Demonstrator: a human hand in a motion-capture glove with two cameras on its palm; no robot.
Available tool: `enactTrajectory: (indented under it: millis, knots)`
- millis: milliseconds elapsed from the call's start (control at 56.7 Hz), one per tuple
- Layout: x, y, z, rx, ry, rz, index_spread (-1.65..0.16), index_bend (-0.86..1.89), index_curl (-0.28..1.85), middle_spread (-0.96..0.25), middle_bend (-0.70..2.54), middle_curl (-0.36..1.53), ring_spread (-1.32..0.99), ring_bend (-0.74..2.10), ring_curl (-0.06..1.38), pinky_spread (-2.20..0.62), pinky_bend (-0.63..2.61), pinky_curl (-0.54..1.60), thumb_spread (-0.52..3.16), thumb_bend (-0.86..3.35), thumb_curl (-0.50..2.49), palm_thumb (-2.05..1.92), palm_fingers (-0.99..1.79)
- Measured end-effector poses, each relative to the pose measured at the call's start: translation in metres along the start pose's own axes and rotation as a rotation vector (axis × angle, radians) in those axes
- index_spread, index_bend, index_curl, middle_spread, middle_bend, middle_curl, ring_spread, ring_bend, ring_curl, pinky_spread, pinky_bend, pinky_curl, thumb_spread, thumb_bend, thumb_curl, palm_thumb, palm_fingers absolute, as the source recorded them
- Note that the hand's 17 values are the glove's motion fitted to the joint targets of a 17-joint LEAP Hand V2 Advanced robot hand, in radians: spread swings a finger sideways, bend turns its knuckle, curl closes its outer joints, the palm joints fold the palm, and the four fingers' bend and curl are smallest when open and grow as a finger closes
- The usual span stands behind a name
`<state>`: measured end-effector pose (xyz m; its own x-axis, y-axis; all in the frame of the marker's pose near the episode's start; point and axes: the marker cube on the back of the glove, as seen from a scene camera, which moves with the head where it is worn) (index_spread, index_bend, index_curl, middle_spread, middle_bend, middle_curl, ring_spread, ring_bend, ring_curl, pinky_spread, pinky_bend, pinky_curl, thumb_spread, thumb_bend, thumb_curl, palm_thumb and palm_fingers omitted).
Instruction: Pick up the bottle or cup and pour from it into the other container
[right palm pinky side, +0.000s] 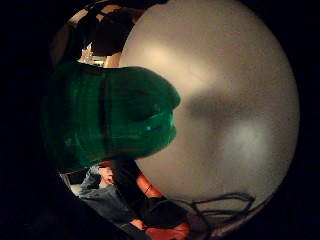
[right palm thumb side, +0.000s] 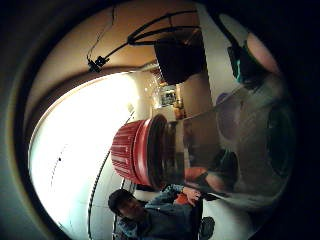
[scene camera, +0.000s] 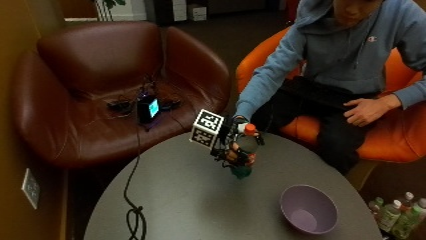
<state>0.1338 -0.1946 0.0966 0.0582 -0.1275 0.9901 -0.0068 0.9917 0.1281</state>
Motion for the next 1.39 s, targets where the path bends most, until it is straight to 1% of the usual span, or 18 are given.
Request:
enactTrajectory:
  millis: [159,371,441,512,653,830,1024,1147,1394]
  knots:
    - [-0.051,0.002,0.017,-0.045,0.215,0.024,-0.27,0.15,0.41,-0.12,0.31,0.48,-0.22,0.37,0.41,-0.03,0.17,0.23,0.38,-0.03,0.73,1.02,0.92]
    - [-0.102,-0.013,0.048,-0.207,0.705,0.143,-0.26,0.13,0.4,-0.11,0.29,0.48,-0.22,0.36,0.42,-0.07,0.2,0.27,0.34,-0.04,0.74,1.01,0.97]
    - [-0.114,-0.021,0.06,-0.238,0.893,0.186,-0.25,0.13,0.39,-0.1,0.28,0.48,-0.21,0.36,0.42,-0.08,0.22,0.29,0.33,-0.04,0.74,1.01,1.0]
    - [-0.127,-0.036,0.072,-0.245,1.08,0.2,-0.24,0.12,0.38,-0.1,0.28,0.49,-0.2,0.35,0.42,-0.1,0.23,0.31,0.33,-0.04,0.74,1.0,1.02]
    - [-0.157,-0.062,0.104,-0.237,1.427,0.274,-0.23,0.13,0.37,-0.1,0.26,0.5,-0.2,0.34,0.43,-0.11,0.24,0.33,0.32,-0.04,0.74,0.99,1.04]
    - [-0.169,-0.056,0.146,-0.284,1.879,0.384,-0.23,0.12,0.36,-0.09,0.25,0.5,-0.19,0.33,0.43,-0.12,0.24,0.35,0.32,-0.04,0.74,0.98,1.05]
    - [-0.168,-0.065,0.198,-0.253,2.362,0.414,-0.23,0.12,0.35,-0.09,0.24,0.51,-0.19,0.33,0.44,-0.13,0.24,0.37,0.33,-0.04,0.74,0.96,1.06]
    - [-0.166,-0.065,0.218,-0.284,2.476,0.419,-0.24,0.11,0.34,-0.1,0.23,0.51,-0.2,0.34,0.44,-0.15,0.27,0.38,0.35,-0.04,0.74,0.93,1.07]
    - [-0.172,-0.067,0.222,-0.272,2.491,0.427,-0.25,0.11,0.32,-0.12,0.22,0.51,-0.22,0.35,0.44,-0.17,0.3,0.39,0.39,-0.04,0.74,0.91,1.07]
